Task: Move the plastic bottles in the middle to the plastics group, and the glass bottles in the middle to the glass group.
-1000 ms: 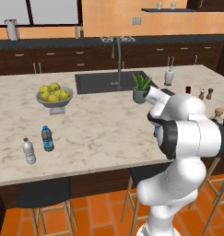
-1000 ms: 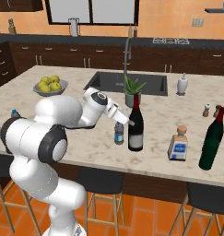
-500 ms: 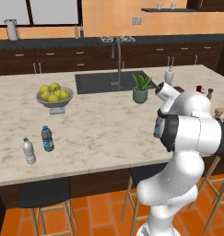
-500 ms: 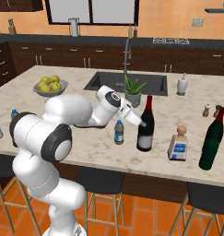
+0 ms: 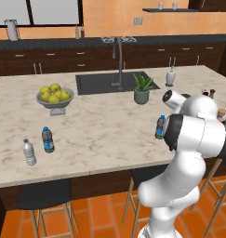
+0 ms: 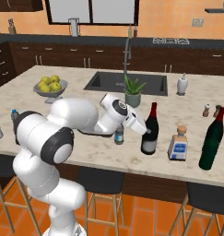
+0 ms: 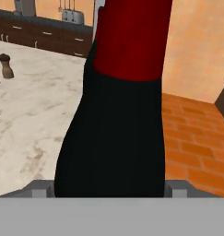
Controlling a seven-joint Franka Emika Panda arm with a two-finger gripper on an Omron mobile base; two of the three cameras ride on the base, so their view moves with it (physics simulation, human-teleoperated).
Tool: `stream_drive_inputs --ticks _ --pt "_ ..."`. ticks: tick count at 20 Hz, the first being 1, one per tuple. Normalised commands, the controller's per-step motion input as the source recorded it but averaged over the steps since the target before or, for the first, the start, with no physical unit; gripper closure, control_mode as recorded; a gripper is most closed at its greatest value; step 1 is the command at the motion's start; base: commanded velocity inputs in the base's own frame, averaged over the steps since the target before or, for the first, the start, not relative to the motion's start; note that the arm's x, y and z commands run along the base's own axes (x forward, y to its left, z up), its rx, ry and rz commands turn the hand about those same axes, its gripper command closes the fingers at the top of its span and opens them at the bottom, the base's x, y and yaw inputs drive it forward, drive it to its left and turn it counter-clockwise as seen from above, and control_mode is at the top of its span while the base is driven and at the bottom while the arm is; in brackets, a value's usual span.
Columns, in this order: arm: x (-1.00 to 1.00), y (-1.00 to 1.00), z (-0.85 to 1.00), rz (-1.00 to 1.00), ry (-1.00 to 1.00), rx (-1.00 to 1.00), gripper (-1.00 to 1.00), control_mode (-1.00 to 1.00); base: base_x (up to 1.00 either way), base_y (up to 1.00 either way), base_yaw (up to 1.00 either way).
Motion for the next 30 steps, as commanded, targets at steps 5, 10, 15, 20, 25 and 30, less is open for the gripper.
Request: stream_drive_inputs --ticks 5,10,15,20,25,30 --pt "0.07 -0.27 0.00 0.00 0.08 -0.01 1.00 -1.00 0.00 0.00 0.00" --pt "0.05 -0.16 -0.01 0.01 0.00 0.00 1.00 -1.00 0.00 0.00 0.00" --pt "0.03 0.00 -0.20 0.03 0.00 0.00 1.00 -1.00 0.00 0.00 0.00" --pt "0.00 0.00 -0.47 0.04 -0.04 -0.02 1.00 -1.00 0.00 0.00 0.00" --pt "0.00 0.00 -0.17 0.04 -0.11 -0.02 1.00 -1.00 0.00 0.00 0.00" --pt "0.06 -0.04 0.00 0.02 -0.02 -0.07 1.00 -1.00 0.00 0.00 0.00"
